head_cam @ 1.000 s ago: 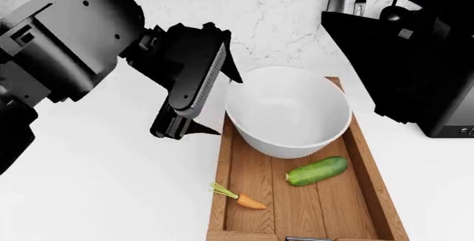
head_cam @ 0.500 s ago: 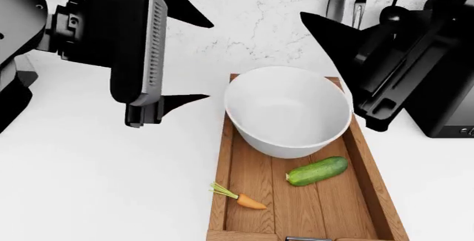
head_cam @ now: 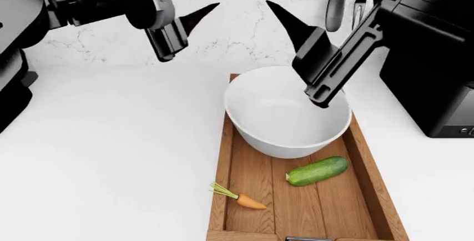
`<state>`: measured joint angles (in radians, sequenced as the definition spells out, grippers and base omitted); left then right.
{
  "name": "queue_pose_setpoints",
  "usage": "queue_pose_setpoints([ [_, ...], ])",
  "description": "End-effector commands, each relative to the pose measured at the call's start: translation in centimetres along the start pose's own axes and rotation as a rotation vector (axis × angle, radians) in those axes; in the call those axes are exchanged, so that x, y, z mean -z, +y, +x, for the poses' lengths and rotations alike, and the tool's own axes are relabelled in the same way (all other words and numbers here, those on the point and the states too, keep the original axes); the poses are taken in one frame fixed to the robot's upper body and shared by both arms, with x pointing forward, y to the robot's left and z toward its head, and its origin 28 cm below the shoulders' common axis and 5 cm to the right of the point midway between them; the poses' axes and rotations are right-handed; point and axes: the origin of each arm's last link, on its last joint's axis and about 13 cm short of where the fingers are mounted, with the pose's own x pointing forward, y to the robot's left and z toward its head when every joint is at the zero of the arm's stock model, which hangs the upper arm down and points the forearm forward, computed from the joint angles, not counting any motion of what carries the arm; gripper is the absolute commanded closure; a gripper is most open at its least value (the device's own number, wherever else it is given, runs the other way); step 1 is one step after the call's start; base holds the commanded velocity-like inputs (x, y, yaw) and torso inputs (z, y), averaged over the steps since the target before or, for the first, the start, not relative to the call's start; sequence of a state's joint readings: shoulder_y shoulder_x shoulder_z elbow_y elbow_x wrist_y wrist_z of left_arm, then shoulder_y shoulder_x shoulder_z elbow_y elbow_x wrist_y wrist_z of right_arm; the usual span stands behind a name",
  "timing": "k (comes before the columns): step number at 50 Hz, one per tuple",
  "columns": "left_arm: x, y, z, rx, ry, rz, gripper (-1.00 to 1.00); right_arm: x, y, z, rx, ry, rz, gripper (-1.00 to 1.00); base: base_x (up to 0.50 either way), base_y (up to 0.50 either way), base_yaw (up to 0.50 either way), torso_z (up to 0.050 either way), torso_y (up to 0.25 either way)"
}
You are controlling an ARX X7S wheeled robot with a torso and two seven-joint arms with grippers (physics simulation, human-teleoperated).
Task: Place the two vegetables and bowl onto the tray for setting up a vegetable dip station.
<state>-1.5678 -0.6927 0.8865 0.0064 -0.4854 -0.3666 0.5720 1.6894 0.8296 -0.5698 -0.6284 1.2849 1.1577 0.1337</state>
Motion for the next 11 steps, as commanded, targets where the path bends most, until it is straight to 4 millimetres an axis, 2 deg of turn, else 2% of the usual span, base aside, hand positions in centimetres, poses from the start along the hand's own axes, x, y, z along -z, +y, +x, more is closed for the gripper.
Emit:
queue_pose_setpoints([
  [1,0.2,-0.92,-0.05,-0.14,-0.028,-0.038,-1.0,0.32,0.96,0.39,-0.02,-0.048,-0.133,-1.0,0.0,0.0,0.0,0.0,0.0],
  [11,0.21,-1.37,0.06,-0.119,-0.048,-0.049,-1.0,0.27,0.74,0.39,-0.016,-0.056,-0.138,-1.0,0.0,0.0,0.0,0.0,0.0],
])
